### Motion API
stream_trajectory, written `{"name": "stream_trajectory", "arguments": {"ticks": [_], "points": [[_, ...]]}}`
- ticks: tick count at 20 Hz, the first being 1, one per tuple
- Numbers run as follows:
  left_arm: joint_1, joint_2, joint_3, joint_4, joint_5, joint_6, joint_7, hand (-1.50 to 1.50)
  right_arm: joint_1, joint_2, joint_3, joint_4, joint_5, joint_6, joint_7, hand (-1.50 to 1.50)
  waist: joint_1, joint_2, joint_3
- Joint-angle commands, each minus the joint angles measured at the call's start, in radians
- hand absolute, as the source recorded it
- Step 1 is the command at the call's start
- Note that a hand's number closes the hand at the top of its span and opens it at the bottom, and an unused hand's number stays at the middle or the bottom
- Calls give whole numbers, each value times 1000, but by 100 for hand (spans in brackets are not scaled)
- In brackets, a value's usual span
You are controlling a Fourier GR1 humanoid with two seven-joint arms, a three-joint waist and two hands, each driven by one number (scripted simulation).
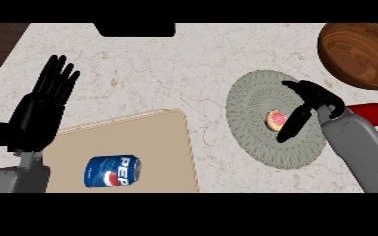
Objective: Pick the cupcake from the placemat and place it in the bowl
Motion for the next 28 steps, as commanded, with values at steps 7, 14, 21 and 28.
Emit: {"name": "stream_trajectory", "arguments": {"ticks": [7,14,21,28], "points": [[-12,-47,11,0,-54,10,40,0,-4,97,-56,34,86,99,62,-150,-5,-1,0],[-15,-50,31,19,-50,-34,6,0,5,54,24,163,244,135,-245,150,-1,1,0],[21,-52,54,-31,-44,-30,34,0,37,-48,44,69,320,169,-496,150,-5,-3,1],[11,-36,89,26,-26,-67,-15,0,166,-330,102,-147,418,73,-1044,150,-35,-5,2]]}}
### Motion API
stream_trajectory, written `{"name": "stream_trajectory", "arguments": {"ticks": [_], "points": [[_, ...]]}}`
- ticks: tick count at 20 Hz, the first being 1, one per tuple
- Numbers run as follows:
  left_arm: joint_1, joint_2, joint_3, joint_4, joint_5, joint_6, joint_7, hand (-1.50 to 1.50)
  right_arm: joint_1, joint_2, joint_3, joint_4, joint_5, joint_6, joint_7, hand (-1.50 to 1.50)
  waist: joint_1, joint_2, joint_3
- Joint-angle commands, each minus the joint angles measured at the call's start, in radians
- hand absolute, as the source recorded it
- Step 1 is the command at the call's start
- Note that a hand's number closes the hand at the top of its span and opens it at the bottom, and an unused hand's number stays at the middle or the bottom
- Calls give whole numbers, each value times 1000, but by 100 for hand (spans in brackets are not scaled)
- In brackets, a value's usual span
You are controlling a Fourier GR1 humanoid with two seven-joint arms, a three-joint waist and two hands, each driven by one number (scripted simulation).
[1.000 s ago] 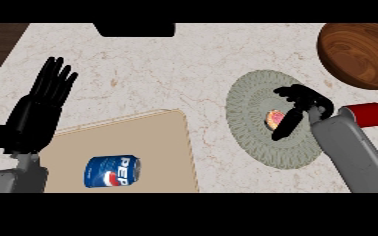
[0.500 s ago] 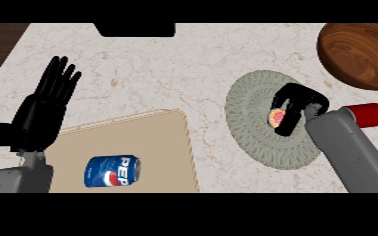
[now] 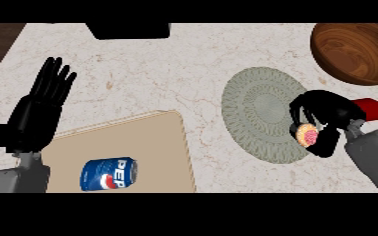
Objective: Pick the cupcake from the placemat and place it in the bowl
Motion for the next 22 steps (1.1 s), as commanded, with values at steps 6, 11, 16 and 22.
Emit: {"name": "stream_trajectory", "arguments": {"ticks": [6,11,16,22], "points": [[-4,-21,-3,24,-31,11,-27,0,190,-245,-157,-93,59,-249,-422,150,1,2,-2],[17,9,23,-48,21,-10,43,0,215,-264,-341,-180,-34,-265,-311,150,4,-2,-2],[-9,17,33,-3,16,-25,32,0,188,-291,-503,-253,-112,-248,-198,150,3,0,-3],[44,-28,-6,25,-22,-60,-53,0,67,-341,-629,-131,-140,-187,-146,150,28,6,-3]]}}
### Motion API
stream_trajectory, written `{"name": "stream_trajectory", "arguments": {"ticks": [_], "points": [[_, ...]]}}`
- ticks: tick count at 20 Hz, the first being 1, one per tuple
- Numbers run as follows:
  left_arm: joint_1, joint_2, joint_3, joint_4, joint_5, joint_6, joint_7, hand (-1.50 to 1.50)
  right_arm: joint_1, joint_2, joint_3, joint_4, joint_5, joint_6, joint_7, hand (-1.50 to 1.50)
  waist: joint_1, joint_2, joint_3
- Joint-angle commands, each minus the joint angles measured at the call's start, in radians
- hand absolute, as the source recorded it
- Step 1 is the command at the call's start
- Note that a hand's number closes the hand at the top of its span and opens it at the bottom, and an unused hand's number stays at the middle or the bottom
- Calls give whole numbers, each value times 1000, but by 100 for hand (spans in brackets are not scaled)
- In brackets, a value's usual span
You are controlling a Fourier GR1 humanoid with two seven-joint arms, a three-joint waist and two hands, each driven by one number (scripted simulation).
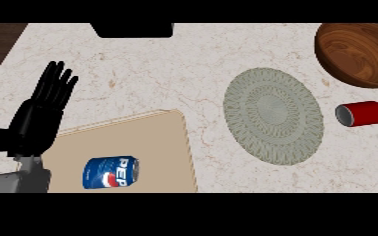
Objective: Pick the cupcake from the placemat and place it in the bowl
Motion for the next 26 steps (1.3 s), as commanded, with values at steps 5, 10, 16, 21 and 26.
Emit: {"name": "stream_trajectory", "arguments": {"ticks": [5,10,16,21,26], "points": [[-67,-35,-39,-7,-51,43,29,0,-234,50,-39,336,61,-50,-32,150,27,8,1],[-26,-29,-16,38,-24,-22,-20,0,-408,73,-42,598,108,-91,-115,150,38,11,1],[-117,-30,-17,47,-30,11,31,0,-562,108,-59,918,144,-163,-268,150,55,20,3],[-98,-46,-49,23,-50,-1,6,0,-636,130,-35,1084,219,-248,-307,150,86,33,5],[-84,-55,-71,-15,-40,-12,29,0,-675,169,18,1190,295,-265,-273,150,112,37,6]]}}
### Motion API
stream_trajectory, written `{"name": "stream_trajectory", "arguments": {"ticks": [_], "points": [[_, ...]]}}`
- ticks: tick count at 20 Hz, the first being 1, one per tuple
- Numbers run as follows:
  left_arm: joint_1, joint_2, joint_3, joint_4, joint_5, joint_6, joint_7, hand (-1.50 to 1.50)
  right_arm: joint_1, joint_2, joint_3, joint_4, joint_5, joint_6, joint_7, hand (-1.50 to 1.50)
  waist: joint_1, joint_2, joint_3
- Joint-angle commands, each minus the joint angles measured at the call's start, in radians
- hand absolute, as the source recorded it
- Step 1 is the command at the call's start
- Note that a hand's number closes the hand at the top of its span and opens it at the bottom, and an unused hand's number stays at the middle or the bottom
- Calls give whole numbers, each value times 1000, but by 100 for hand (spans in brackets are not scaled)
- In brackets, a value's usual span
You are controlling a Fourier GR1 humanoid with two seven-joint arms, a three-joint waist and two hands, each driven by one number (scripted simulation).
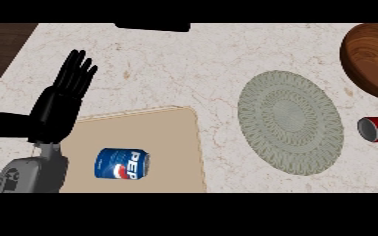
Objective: Pick the cupcake from the placemat and place it in the bowl
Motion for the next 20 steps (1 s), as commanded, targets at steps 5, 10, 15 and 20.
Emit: {"name": "stream_trajectory", "arguments": {"ticks": [5,10,15,20], "points": [[-20,3,1,-8,2,1,15,0,-64,35,14,207,41,78,81,150,24,12,2],[-34,10,18,29,12,-13,2,0,-67,62,-6,233,15,147,-55,-150,17,17,4],[-37,8,18,24,19,-18,2,0,-112,61,-143,250,-118,159,-121,-150,12,16,6],[-33,5,22,7,16,2,18,0,-152,8,-317,298,-288,240,-104,-150,-3,8,6]]}}
